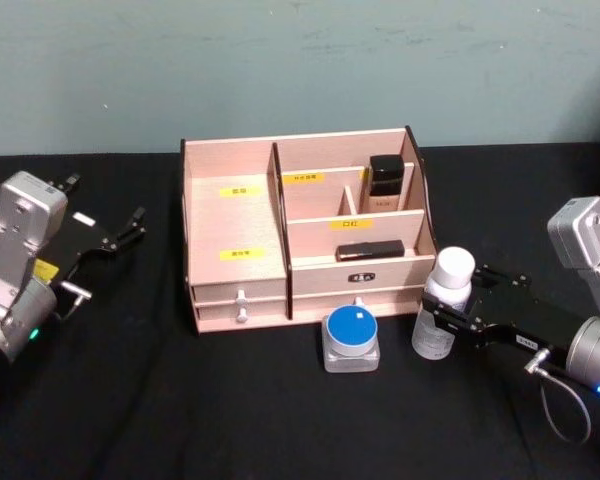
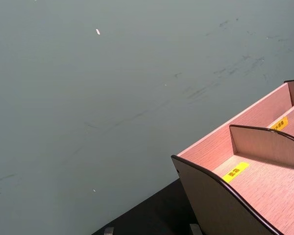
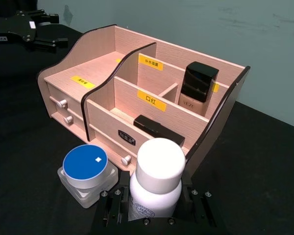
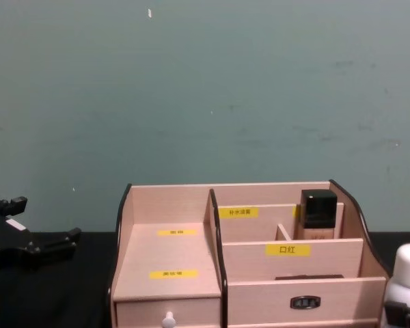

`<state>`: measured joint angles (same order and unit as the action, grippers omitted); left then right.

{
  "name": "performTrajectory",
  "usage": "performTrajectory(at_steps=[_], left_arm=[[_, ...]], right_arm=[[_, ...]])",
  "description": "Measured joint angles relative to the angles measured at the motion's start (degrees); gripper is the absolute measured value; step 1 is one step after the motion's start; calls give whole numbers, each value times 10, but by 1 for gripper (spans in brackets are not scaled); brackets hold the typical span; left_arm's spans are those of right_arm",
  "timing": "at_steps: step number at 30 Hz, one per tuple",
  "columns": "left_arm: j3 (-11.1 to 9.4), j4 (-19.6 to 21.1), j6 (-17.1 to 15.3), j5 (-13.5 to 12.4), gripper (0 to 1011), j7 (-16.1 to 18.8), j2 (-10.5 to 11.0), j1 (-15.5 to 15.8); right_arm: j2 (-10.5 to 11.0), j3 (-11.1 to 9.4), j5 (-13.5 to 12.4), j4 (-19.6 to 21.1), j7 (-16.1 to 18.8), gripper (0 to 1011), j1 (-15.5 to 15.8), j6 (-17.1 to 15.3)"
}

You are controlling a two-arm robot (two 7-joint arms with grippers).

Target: Pick up the facial cleanser and watermelon frost from the table and place them into the tiered storage box.

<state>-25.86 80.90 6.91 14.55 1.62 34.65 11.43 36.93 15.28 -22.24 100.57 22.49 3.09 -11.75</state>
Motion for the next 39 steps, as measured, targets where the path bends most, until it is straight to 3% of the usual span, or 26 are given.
performTrajectory(at_steps=[15,26,33,39], left_arm=[[0,0,0,0,1001,0,0,0],[0,0,0,0,1001,0,0,0],[0,0,0,0,1001,0,0,0],[0,0,0,0,1001,0,0,0]], right_arm=[[1,3,1,20,9,613,-7,-7],[29,-8,2,95,16,613,-2,-23],[33,-11,-5,126,16,613,-9,-36],[28,-2,-6,136,14,613,-26,-46]])
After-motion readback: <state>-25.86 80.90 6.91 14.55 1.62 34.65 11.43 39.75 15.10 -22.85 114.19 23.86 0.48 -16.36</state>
